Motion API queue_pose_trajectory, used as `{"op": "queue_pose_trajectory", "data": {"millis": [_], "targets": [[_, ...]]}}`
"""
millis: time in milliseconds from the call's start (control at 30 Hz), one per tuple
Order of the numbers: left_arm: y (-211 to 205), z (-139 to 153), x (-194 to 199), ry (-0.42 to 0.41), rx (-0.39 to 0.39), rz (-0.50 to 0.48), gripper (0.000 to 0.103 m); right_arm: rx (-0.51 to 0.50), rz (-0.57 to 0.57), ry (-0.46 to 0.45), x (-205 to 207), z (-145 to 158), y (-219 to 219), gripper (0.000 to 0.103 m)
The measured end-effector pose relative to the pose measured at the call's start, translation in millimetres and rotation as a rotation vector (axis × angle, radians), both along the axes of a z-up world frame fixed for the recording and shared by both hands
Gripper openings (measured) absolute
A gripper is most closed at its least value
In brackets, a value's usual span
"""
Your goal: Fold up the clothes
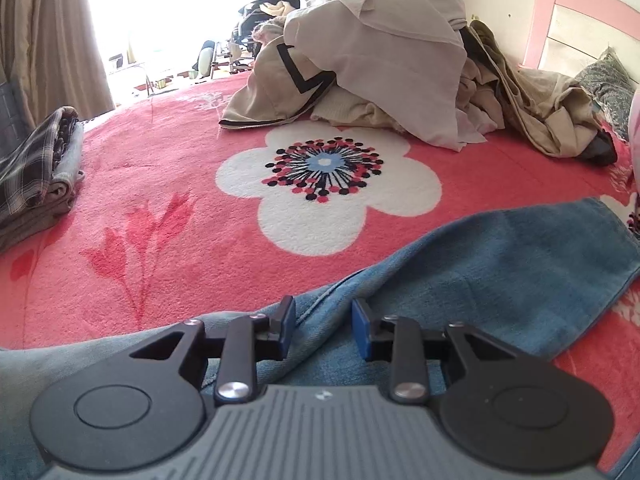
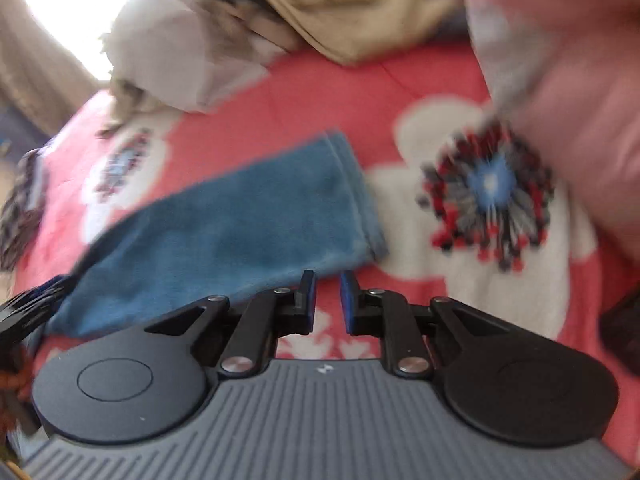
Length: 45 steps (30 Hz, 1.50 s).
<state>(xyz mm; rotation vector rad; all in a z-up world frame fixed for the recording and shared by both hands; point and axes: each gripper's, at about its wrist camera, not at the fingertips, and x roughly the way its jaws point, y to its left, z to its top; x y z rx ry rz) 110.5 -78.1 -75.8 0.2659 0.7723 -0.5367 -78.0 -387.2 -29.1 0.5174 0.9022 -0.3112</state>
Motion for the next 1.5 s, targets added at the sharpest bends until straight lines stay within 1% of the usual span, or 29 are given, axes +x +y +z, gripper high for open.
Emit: {"op": "queue_pose_trajectory", "data": {"millis": [33,67,100,133,167,200,233,300,400,467,533,567,633,700,733,800,833,867,933,1000,1100,1133,1233,1267,1333,1400,1467,1500], "targets": [[-2,-1,1,-0.001,0.009,-0.012,0.032,-0.024,0.059,-0.036,4,12,5,0.018],[-3,-2,2,-0.002,0.017,-0.022,0.032,-0.043,0.149,-0.074,13,21,11,0.032],[-4,-3,4,-0.003,0.025,-0.031,0.032,-0.061,0.246,-0.103,27,24,15,0.054],[-5,-5,6,-0.002,0.031,-0.038,0.032,-0.088,0.346,-0.124,44,23,18,0.063],[-6,-7,7,0.001,0.032,-0.038,0.032,-0.114,0.447,-0.145,61,21,22,0.067],[-5,-9,8,0.004,0.027,-0.035,0.032,-0.147,0.543,-0.159,78,17,24,0.068],[-4,-10,9,0.008,0.021,-0.031,0.032,-0.192,0.615,-0.150,97,7,25,0.068],[-4,-11,9,0.007,0.018,-0.029,0.032,-0.256,0.685,-0.108,130,-12,24,0.069],[-6,-13,8,-0.006,0.030,-0.033,0.032,-0.183,0.751,-0.036,170,-37,14,0.068],[-7,-14,9,-0.013,0.031,-0.033,0.032,-0.156,0.808,0.015,182,-51,16,0.068],[-7,-15,11,-0.009,0.023,-0.030,0.031,-0.158,0.855,0.056,186,-62,21,0.069],[-7,-15,13,-0.008,0.020,-0.026,0.030,-0.161,0.858,0.061,182,-62,23,0.068],[-7,-16,13,-0.014,0.021,-0.017,0.025,-0.167,0.879,0.072,177,-58,28,0.055],[-9,-16,11,-0.035,0.029,-0.015,0.021,-0.199,0.922,0.080,169,-52,34,0.032],[-10,-16,10,-0.046,0.033,-0.014,0.018,-0.228,0.951,0.091,164,-49,40,0.027],[-12,-16,8,-0.067,0.042,-0.012,0.014,-0.304,1.006,0.093,154,-43,51,0.009],[-12,-15,7,-0.076,0.043,-0.009,0.011,-0.357,1.014,0.076,150,-38,55,0.008],[-12,-12,5,-0.083,0.035,-0.002,0.010,-0.409,1.023,0.058,145,-32,59,0.008],[-7,-5,3,-0.098,0.005,0.018,0.007,-0.523,1.033,0.014,136,-20,68,0.007],[1,11,-2,-0.144,-0.041,0.040,0.006,-0.684,1.007,-0.084,131,-1,79,0.007],[14,46,-11,-0.230,-0.123,0.064,0.006,-0.960,0.936,-0.279,125,34,97,0.007],[18,55,-16,-0.251,-0.150,0.064,0.006,-1.033,0.911,-0.340,121,44,101,0.007],[27,72,-30,-0.274,-0.204,0.031,0.006,-1.126,0.856,-0.448,106,59,101,0.007],[26,70,-35,-0.264,-0.200,0.005,0.006,-1.144,0.843,-0.467,101,60,99,0.008],[19,59,-49,-0.250,-0.171,-0.062,0.006,-1.145,0.865,-0.416,88,38,87,0.008],[10,42,-65,-0.205,-0.118,-0.139,0.007,-1.173,0.910,-0.328,69,4,77,0.011],[4,24,-80,-0.182,-0.050,-0.201,0.007,-1.132,0.940,-0.213,49,-22,70,0.011],[3,16,-85,-0.173,-0.025,-0.227,0.008,-1.098,0.927,-0.183,40,-26,67,0.011]]}}
